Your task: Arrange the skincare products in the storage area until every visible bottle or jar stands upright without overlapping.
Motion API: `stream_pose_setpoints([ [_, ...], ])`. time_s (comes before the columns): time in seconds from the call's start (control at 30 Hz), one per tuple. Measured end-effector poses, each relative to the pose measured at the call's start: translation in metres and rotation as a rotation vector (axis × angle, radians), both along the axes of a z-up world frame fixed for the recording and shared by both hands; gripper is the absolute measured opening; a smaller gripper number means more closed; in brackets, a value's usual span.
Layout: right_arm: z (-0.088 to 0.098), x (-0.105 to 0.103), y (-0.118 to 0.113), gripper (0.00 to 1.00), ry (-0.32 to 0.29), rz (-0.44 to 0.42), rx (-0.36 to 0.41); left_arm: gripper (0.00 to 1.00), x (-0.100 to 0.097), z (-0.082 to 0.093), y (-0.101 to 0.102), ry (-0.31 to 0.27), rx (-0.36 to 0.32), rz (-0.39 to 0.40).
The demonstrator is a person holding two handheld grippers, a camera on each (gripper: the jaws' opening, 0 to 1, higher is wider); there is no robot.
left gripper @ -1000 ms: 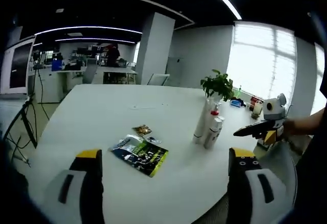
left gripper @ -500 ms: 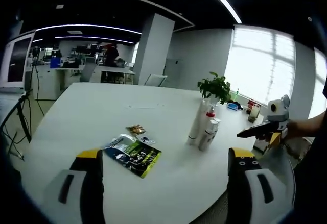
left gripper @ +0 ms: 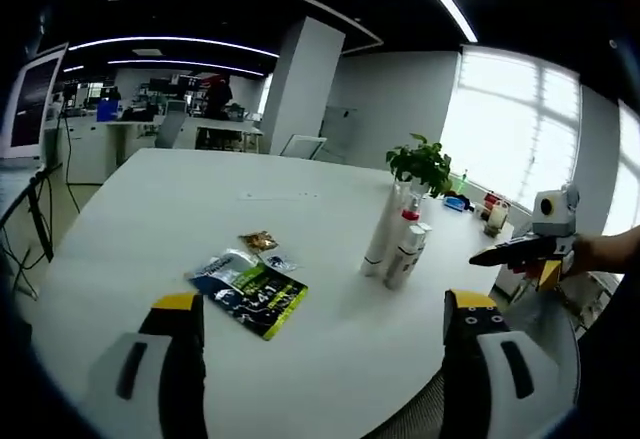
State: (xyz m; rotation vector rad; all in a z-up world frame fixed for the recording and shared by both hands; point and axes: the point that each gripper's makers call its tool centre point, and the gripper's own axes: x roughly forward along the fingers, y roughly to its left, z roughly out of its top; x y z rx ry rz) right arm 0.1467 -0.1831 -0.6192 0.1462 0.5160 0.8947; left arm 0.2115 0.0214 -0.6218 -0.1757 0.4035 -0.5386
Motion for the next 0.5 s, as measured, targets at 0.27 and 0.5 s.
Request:
stream_pose_setpoints([
  [0.27, -0.001, 0.006, -0.008, 0.84, -0.004, -0.029, -0.001, 0.93, -0.004, -0.01, 0.003, 0.042, 0.007, 0.017],
  [0.5, -0.007, 0.009, -0.02, 0.85, 0.005, -0.052, -0.021, 0.95, -0.007, -0.021, 0.004, 0.091, 0.029, 0.031],
])
